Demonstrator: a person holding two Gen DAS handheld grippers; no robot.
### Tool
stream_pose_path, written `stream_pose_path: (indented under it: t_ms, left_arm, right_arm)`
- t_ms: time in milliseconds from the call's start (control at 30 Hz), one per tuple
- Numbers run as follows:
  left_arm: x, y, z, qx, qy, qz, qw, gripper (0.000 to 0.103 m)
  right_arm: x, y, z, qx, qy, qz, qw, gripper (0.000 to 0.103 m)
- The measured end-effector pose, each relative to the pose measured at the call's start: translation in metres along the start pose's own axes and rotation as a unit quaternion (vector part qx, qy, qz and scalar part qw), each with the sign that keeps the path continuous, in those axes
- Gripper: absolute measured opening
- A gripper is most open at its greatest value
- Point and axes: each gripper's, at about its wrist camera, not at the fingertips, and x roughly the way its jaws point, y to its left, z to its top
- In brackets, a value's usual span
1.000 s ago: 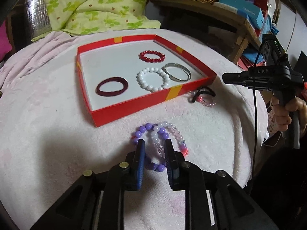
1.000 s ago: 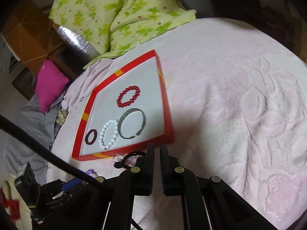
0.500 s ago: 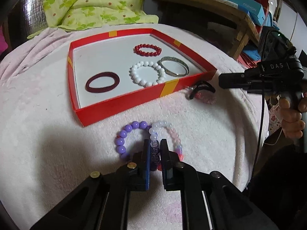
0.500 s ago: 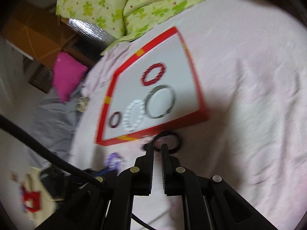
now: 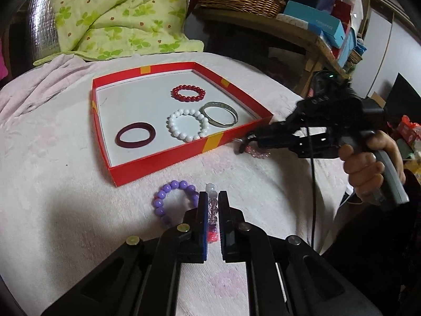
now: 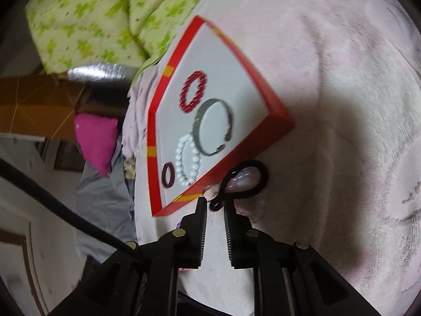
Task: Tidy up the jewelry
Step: 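Carry the crystal bracelet with the left tool while the right tool carries the hair tie toward the tray, then lower the crystal bracelet and black hair tie into the tray and open both tools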
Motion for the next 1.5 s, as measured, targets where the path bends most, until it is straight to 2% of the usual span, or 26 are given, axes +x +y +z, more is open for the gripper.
stream_pose_path:
  t_ms: [33, 100, 233, 300, 333, 367, 500, 600, 833, 1200, 1300, 1500]
  left_arm:
    - [0.0, -0.001, -0.001, 0.002, 0.0, -0.001, 1.0, 0.008]
    - [-0.001, -0.002, -0.002, 0.004, 0.001, -0.003, 1.0, 0.008]
    - [0.003, -0.006, -0.005, 0.009, 0.009, -0.007, 0.9999, 0.008]
    - [0.004, -0.008, -0.006, 0.012, 0.012, -0.008, 0.9998, 0.008]
    - [0.004, -0.009, -0.006, 0.013, 0.012, -0.008, 0.9998, 0.008]
    - [0.003, -0.009, -0.006, 0.013, 0.011, -0.008, 0.9998, 0.008]
    - [-0.003, -0.003, -0.004, -0.001, 0.0, -0.012, 0.9999, 0.008]
    - [-0.01, 0.004, 0.001, -0.018, -0.014, -0.019, 0.9996, 0.007]
    - [-0.027, 0.015, 0.014, -0.046, -0.053, -0.034, 0.997, 0.008]
    - [-0.038, 0.032, 0.051, -0.072, -0.103, -0.022, 0.9918, 0.008]
    - [-0.034, 0.038, 0.063, -0.079, -0.108, -0.019, 0.9908, 0.008]
    - [-0.013, 0.052, 0.088, -0.09, -0.103, -0.001, 0.9906, 0.008]
  right_arm:
    - [0.0, -0.004, 0.001, 0.014, -0.001, 0.004, 1.0, 0.021]
    - [0.001, -0.012, 0.003, 0.039, -0.005, 0.001, 0.999, 0.031]
    - [-0.003, -0.016, 0.005, 0.06, -0.032, 0.011, 0.998, 0.031]
    - [-0.002, -0.013, 0.005, 0.05, -0.042, 0.002, 0.998, 0.029]
    - [-0.002, -0.013, 0.004, 0.048, -0.044, -0.004, 0.998, 0.024]
    - [-0.002, -0.012, 0.004, 0.044, -0.046, -0.015, 0.998, 0.015]
    - [-0.008, -0.007, 0.006, 0.01, -0.053, -0.036, 0.998, 0.009]
    - [-0.022, 0.002, 0.005, -0.025, -0.066, -0.028, 0.997, 0.009]
    - [-0.043, 0.027, -0.005, -0.103, -0.082, 0.02, 0.991, 0.009]
    - [-0.048, 0.06, -0.015, -0.152, -0.122, 0.073, 0.978, 0.009]
    - [-0.042, 0.071, -0.014, -0.168, -0.128, 0.067, 0.975, 0.009]
    - [-0.012, 0.092, 0.006, -0.17, -0.123, 0.03, 0.977, 0.009]
